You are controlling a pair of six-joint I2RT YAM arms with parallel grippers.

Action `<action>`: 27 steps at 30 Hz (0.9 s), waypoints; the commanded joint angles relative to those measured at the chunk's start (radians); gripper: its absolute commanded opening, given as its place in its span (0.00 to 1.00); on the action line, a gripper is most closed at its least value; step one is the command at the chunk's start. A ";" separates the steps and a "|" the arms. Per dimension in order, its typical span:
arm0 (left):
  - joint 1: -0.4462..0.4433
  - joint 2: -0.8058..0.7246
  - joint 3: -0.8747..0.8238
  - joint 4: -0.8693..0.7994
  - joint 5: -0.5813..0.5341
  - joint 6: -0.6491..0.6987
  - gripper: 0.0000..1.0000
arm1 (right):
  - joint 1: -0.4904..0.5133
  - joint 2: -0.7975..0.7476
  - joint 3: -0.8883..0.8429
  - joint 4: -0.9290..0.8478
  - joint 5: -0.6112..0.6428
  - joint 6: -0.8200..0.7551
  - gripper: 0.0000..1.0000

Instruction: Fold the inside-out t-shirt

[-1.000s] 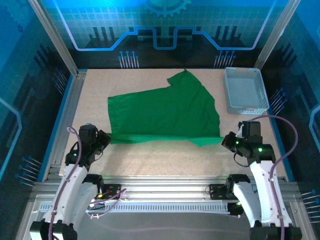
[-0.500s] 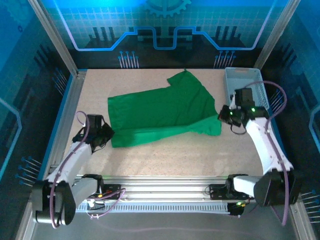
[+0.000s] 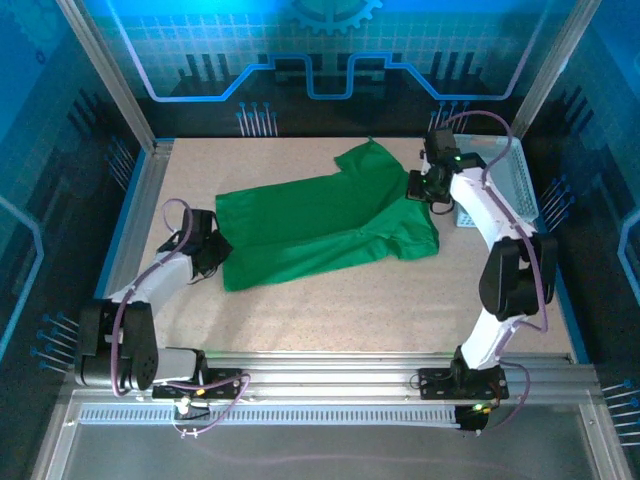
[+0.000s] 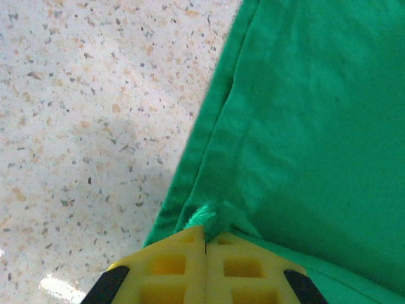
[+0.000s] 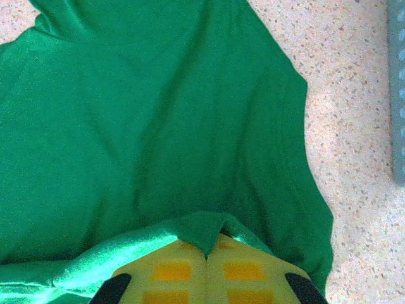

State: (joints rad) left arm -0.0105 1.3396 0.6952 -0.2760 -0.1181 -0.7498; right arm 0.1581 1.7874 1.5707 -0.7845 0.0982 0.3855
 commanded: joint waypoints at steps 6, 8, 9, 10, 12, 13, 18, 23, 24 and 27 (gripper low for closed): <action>0.013 0.089 0.073 0.030 -0.031 0.032 0.02 | 0.037 0.139 0.136 -0.039 0.061 -0.055 0.00; 0.014 0.115 0.095 0.023 -0.018 0.041 0.05 | 0.039 0.164 0.156 -0.040 0.065 -0.060 0.00; 0.014 0.129 0.103 0.021 -0.013 0.044 0.06 | 0.040 0.174 0.166 -0.042 0.070 -0.060 0.00; 0.015 0.139 0.110 0.016 -0.012 0.045 0.06 | 0.040 0.184 0.174 -0.040 0.072 -0.063 0.00; 0.017 0.154 0.117 0.002 -0.024 0.038 0.06 | 0.041 0.209 0.196 -0.042 0.070 -0.068 0.00; 0.019 0.156 0.116 0.000 -0.029 0.034 0.06 | 0.042 0.220 0.207 -0.043 0.069 -0.070 0.00; 0.039 0.162 0.096 -0.007 -0.043 0.002 0.08 | 0.051 0.258 0.258 -0.056 0.078 -0.077 0.00; 0.043 0.167 0.087 -0.008 -0.048 -0.006 0.09 | 0.053 0.287 0.294 -0.060 0.092 -0.081 0.04; 0.043 0.170 0.092 -0.011 -0.045 -0.005 0.11 | 0.052 0.295 0.304 -0.063 0.091 -0.085 0.11; 0.046 0.165 0.120 -0.053 -0.036 0.015 0.30 | 0.052 0.302 0.330 -0.089 0.107 -0.100 0.48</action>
State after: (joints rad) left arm 0.0254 1.4982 0.7860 -0.2687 -0.1394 -0.7311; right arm 0.1982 2.0716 1.8545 -0.8295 0.1726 0.3115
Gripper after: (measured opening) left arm 0.235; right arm 0.393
